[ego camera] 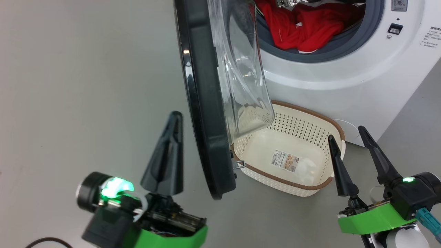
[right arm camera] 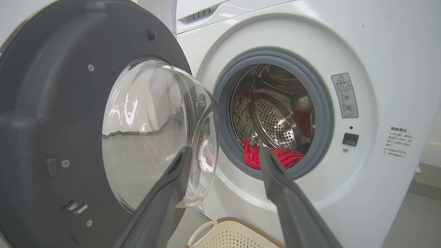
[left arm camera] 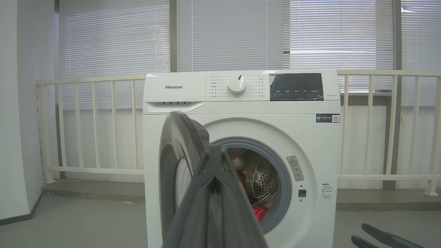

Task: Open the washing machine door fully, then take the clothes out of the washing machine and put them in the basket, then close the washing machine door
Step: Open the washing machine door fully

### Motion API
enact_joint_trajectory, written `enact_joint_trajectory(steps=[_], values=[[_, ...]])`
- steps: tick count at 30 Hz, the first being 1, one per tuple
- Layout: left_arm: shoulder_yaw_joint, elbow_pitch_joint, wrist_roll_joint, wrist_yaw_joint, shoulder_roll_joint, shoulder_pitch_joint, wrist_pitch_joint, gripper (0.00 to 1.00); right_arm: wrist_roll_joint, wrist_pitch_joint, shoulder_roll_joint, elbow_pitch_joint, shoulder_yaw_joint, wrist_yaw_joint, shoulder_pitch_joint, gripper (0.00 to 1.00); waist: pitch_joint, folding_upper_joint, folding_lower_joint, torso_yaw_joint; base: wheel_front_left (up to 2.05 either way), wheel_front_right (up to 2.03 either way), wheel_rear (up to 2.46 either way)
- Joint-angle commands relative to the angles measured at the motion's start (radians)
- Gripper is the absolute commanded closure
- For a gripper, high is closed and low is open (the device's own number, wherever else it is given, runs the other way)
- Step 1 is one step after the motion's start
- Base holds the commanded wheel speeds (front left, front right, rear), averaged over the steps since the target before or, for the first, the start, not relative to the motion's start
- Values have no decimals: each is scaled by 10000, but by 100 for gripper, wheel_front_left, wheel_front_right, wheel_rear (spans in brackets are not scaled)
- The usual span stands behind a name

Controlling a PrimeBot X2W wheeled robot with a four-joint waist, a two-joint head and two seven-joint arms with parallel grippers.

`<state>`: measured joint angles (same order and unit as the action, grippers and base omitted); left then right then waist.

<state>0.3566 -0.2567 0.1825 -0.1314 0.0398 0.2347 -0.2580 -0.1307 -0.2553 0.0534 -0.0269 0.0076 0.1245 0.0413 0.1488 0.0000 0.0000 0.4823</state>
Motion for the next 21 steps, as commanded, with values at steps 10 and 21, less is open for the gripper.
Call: enact_joint_trajectory(steps=[10, 21], values=[[1151, 476, 424, 324, 104, 947, 336, 100, -127, -61, -31, -173, 341, 62, 221, 0, 26, 0, 0, -175, 0, 0, 0], [1828, 1975, 825, 166, 151, 1321, 1409, 100, -205, -63, -32, -134, 432, 62, 302, 0, 98, 0, 0, -359, 0, 0, 0]])
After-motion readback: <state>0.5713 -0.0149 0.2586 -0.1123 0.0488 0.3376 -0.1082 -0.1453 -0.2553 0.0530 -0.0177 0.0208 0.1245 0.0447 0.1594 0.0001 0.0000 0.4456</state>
